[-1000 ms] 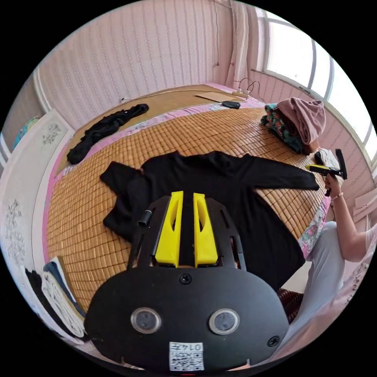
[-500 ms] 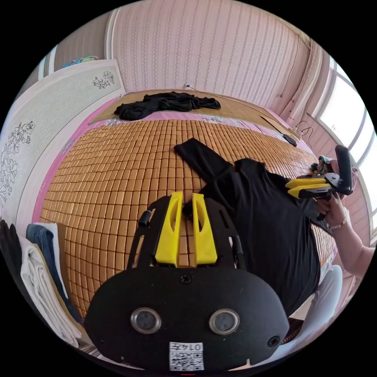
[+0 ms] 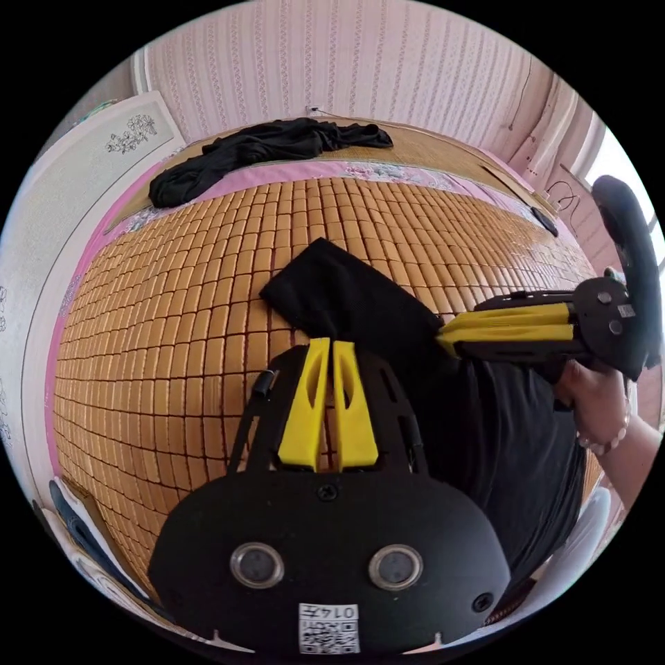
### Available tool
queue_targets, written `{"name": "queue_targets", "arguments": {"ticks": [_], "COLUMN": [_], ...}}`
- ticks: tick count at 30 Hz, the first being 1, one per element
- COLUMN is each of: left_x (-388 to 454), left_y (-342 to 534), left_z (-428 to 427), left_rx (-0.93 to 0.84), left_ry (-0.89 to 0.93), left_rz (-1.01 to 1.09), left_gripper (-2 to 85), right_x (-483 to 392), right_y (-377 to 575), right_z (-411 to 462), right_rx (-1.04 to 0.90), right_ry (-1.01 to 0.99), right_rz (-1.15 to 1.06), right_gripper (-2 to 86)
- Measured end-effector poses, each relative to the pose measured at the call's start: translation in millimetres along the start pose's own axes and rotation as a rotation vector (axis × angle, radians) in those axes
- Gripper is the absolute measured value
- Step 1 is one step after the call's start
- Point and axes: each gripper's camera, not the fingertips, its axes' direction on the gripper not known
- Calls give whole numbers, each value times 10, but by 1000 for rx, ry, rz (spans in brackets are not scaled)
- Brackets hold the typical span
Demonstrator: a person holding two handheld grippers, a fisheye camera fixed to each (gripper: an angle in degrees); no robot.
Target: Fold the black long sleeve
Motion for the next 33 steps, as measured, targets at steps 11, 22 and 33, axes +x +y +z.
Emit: {"name": "queue_targets", "arguments": {"ticks": [11, 22, 33], "left_x": [-957, -1430, -1678], "left_y": [2531, 4558, 5615], "left_z": [-2295, -2902, -2931], "left_rx": [262, 246, 109], "left_ry": [-63, -5, -25], "left_rz": [-115, -489, -695], "left_gripper": [-9, 10, 40], "right_x": [-1367, -2141, -2863], "right_y": [-575, -846, -1407], "right_z": [-809, -419, -175], "right_rx": [144, -69, -146], "right_ry": [-205, -175, 5], "right_rz": [-364, -277, -300], "right_gripper": [-2, 82, 73]}}
